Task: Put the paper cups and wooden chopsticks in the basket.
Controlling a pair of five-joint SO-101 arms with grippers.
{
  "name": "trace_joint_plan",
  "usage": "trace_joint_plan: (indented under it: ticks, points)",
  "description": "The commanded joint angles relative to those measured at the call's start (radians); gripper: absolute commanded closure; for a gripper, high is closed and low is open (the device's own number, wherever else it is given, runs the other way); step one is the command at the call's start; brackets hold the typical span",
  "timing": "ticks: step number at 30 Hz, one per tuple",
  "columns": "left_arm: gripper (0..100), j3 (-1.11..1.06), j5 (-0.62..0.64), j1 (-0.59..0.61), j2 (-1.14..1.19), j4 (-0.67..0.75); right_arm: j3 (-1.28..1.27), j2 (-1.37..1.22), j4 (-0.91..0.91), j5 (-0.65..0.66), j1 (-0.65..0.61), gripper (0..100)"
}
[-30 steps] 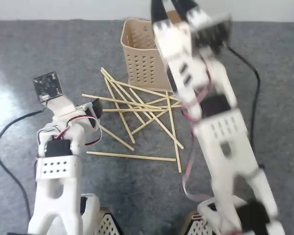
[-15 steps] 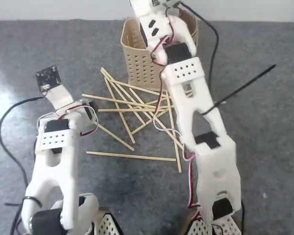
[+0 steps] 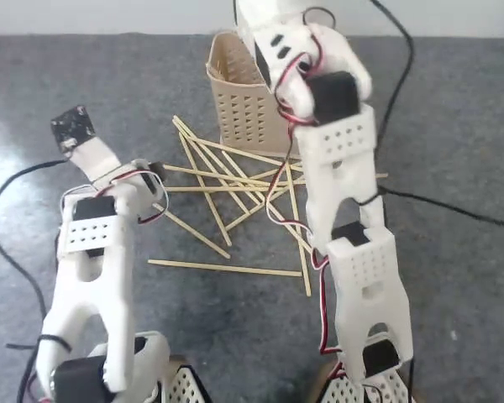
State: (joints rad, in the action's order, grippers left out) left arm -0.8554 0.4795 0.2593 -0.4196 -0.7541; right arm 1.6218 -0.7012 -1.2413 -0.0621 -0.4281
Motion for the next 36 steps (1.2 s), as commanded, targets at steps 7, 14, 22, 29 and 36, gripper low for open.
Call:
trace_joint_plan:
  ticks: [7, 14, 22, 29, 36]
  points:
    - [79, 0.070, 0.133, -0.164, 0.012, -0.028, 0.003, 0.346, -0.564, 0.025, 0.102, 86.8]
    - [79, 0.285, 0.160, -0.166, 0.308, -0.137, -0.540, 0.576, -0.561, 0.068, 0.165, 86.8]
    - [79, 0.572, 0.161, -0.133, 0.655, -0.230, -1.077, 0.837, -0.440, 0.081, 0.165, 86.8]
    - [79, 0.641, 0.178, -0.140, 0.747, -0.247, -1.530, 0.987, -0.159, 0.081, 0.165, 86.8]
    - [95, 0.633, 0.178, -0.155, 0.756, -0.256, -1.745, 1.138, -0.013, 0.078, 0.166, 86.8]
